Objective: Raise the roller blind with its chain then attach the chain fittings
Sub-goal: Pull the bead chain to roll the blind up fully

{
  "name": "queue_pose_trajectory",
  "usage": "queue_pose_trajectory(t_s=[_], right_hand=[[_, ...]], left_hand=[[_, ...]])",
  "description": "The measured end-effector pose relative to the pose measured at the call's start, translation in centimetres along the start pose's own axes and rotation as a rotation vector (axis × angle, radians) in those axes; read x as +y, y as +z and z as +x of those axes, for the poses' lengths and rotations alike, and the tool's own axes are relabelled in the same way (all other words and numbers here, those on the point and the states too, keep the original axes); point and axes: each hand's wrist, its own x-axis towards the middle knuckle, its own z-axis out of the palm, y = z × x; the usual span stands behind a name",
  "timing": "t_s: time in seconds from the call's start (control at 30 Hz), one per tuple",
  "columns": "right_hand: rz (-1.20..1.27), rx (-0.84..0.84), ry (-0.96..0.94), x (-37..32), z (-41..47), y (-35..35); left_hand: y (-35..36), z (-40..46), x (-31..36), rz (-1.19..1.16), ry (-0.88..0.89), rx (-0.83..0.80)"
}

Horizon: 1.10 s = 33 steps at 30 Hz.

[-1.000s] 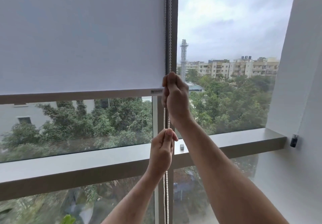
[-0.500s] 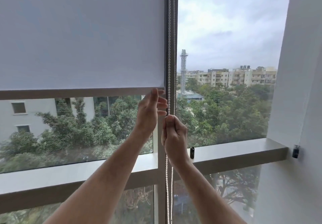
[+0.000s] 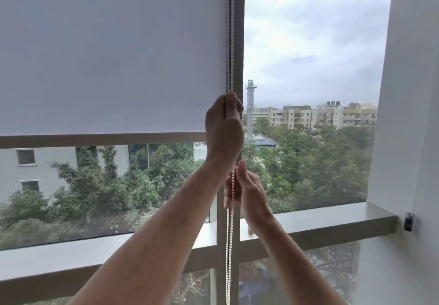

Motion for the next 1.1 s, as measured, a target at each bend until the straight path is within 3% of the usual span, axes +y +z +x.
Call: queue_pose_trajectory(t_s=[0.1, 0.23, 0.6, 0.73, 0.9, 1.0, 1.1], right_hand=[[-0.079, 0.086, 0.048, -1.8, 2.0, -0.9], [-0.05, 0.141, -0.043, -5.6, 5.4, -0.3], [0.15, 0.055, -0.113, -14.9, 11.3, 4.7], [0.161, 0.128, -0.203, -14.6, 10.5, 5.9], [-0.106, 0.212, -0.418, -11.2, 8.0, 4.9], [-0.211, 0.253, -0.421, -8.3, 6.4, 3.7], [-0.277, 0.274, -0.375, -5.6, 4.9, 3.0]], left_hand=[[-0.5, -1.4, -1.1, 0.037, -0.024, -0.005], [-1.4, -3.4, -3.2, 0.0, -0.04, -0.008], [-1.5, -4.2, -3.1, -0.047, 0.013, 0.012], [-1.7, -4.5, -3.0, -0.007, 0.031, 0.029], [-3.4, -6.7, -5.0, -0.033, 0.002, -0.098], [-4.8, -7.3, -6.6, -0.033, -0.075, -0.212], [-5.9, -5.9, -7.1, 0.053, -0.133, -0.188]])
